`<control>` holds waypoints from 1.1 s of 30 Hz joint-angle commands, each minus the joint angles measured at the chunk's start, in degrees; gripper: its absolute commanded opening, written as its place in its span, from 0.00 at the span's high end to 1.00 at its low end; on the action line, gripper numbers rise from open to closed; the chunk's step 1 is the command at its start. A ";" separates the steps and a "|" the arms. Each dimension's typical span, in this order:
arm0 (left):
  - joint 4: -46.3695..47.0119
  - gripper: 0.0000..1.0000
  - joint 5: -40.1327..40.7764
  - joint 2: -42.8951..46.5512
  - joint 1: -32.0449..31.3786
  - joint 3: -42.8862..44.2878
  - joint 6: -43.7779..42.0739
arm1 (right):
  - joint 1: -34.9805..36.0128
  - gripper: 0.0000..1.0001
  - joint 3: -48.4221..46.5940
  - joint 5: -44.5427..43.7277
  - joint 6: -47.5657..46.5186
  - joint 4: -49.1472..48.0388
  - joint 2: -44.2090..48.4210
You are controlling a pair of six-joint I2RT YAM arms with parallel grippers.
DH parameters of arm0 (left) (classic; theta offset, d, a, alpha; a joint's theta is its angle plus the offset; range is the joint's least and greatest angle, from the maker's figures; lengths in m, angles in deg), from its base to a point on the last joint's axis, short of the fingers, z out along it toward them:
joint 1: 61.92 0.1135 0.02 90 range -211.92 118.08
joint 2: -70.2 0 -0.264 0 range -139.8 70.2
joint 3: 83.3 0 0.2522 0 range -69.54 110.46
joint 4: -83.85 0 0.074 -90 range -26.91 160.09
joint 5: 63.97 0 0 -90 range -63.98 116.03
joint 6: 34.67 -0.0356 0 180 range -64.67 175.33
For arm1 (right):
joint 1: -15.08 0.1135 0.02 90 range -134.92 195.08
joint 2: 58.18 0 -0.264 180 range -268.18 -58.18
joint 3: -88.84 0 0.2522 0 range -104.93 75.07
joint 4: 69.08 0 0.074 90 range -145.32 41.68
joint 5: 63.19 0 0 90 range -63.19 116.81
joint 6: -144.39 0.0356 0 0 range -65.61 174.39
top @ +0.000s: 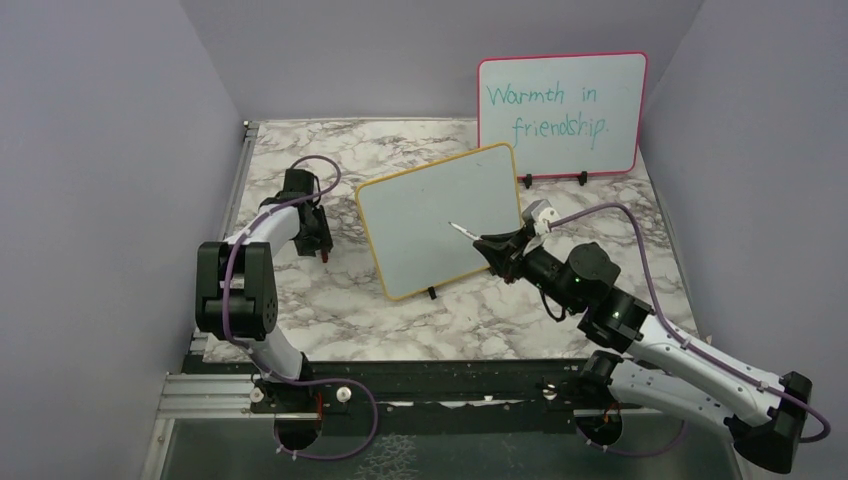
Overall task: Write a sentence on the whiteboard
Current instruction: Place the pen cap at the center of the board, then write a sentence on the whiteboard.
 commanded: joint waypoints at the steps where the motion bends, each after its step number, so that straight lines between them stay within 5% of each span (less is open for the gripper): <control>1: 2.98 0.54 -0.36 7.54 0.31 -0.47 0.93 | 0.17 0.99 -3.35 -2.17 -1.84 1.55 -1.07; 15: 17.84 0.18 -10.05 28.76 1.91 -4.07 5.60 | 0.19 0.99 -11.73 -3.53 0.70 12.32 -5.60; 33: 34.85 0.18 -43.91 27.01 4.08 -3.08 8.67 | 0.28 0.99 -16.09 -2.17 0.00 16.75 -8.61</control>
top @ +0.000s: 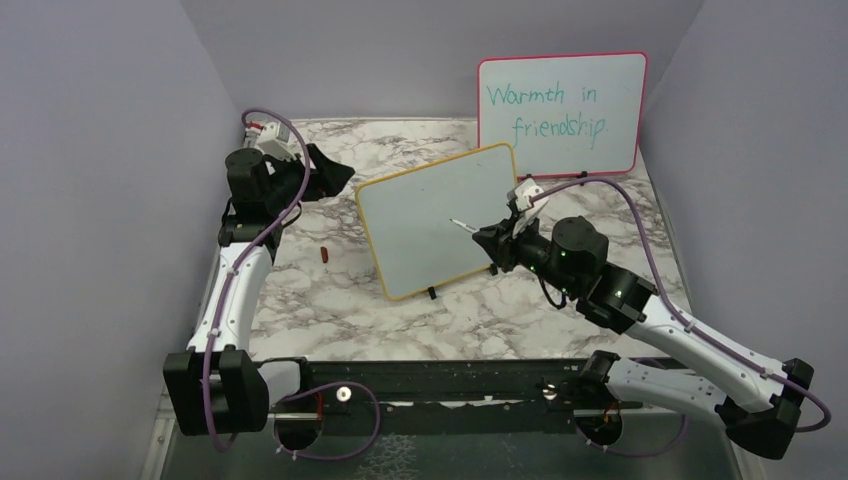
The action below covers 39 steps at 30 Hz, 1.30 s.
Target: Write a sentence on the whiteboard
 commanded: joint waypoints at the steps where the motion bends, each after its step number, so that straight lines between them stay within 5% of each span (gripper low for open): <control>1: 6.40 0.19 -14.33 -3.56 0.31 0.51 1.06 | 0.28 0.99 -1.84 0.49 -0.04 -0.13 -1.29; 9: 15.62 0.28 -26.41 -8.79 -1.02 -0.74 5.53 | 0.28 0.99 -2.64 0.63 -1.31 -1.01 -2.74; 19: 16.26 0.41 -29.91 -13.40 -2.82 0.10 5.10 | 0.27 0.99 -2.71 1.71 -2.25 -3.19 -4.79; 39: 17.05 0.90 -32.36 -13.22 -5.90 -3.86 1.88 | 0.26 0.99 -2.61 2.77 -2.63 -3.98 -5.67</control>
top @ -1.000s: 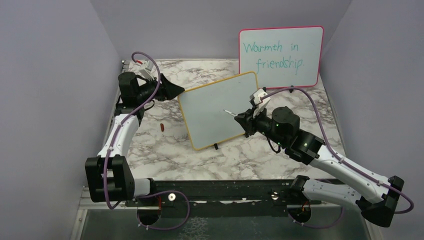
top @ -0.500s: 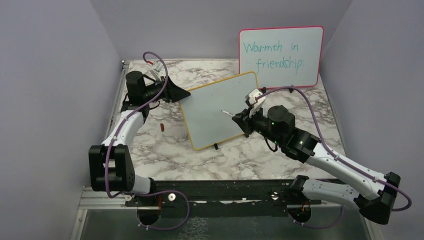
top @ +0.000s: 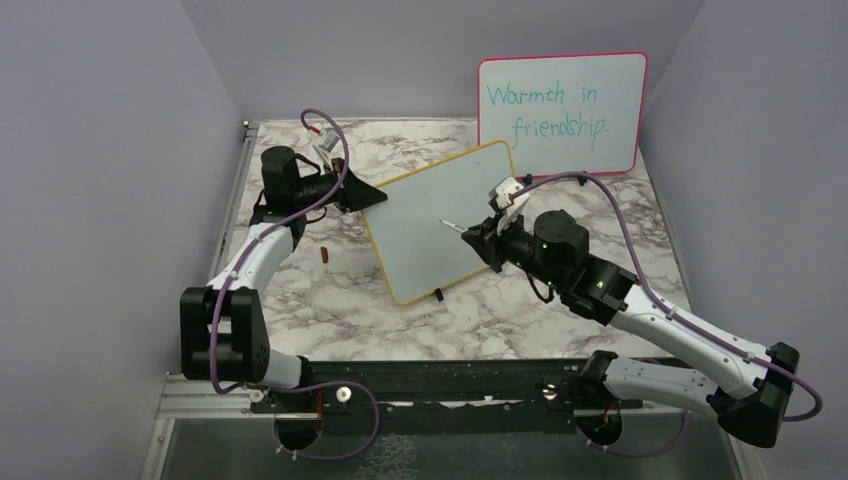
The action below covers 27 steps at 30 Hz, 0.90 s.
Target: Write a sentence on the whiteboard
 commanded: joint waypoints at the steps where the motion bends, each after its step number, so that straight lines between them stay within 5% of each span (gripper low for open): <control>1: 0.51 0.92 -1.02 1.20 -0.71 -2.46 -1.96 | 0.34 0.99 -1.92 0.92 -0.88 -1.31 -0.07; 27: -7.44 1.00 0.55 2.63 -2.33 -2.74 -12.78 | 7.24 0.99 -8.18 -11.76 -4.75 2.77 -7.29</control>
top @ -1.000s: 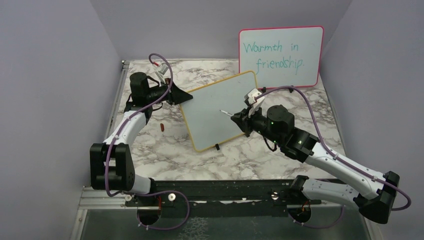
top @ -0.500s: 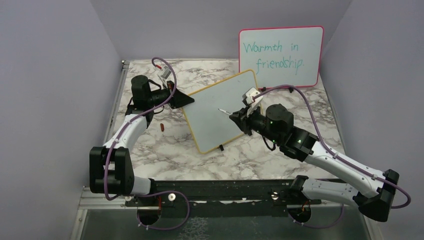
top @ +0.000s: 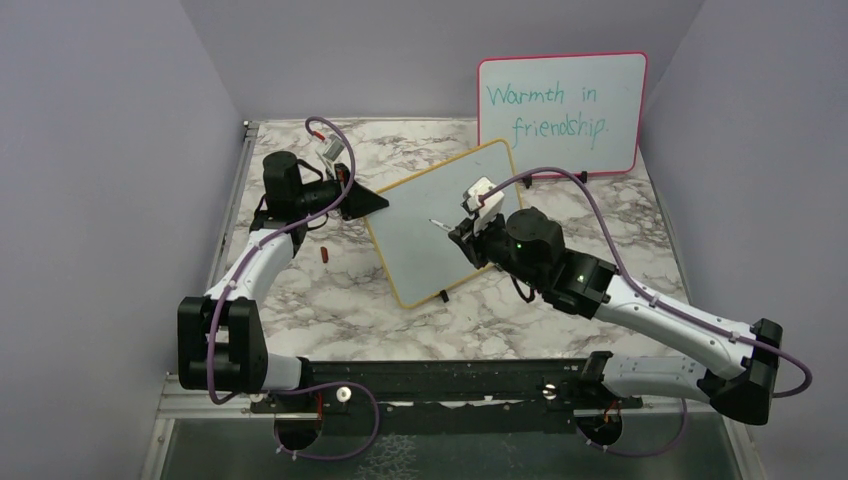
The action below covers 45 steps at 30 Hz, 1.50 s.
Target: Write a sentence on the whiteboard
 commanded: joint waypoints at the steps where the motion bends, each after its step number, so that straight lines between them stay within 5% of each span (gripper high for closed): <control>1: -6.37 1.00 1.51 0.01 -0.91 -0.29 -5.05 | 2.16 0.99 -2.88 -5.40 -2.06 0.51 -1.48; 45: -12.27 1.00 3.83 0.01 -2.70 2.17 -9.17 | 12.77 0.99 -14.77 -16.06 -12.56 -7.23 -20.70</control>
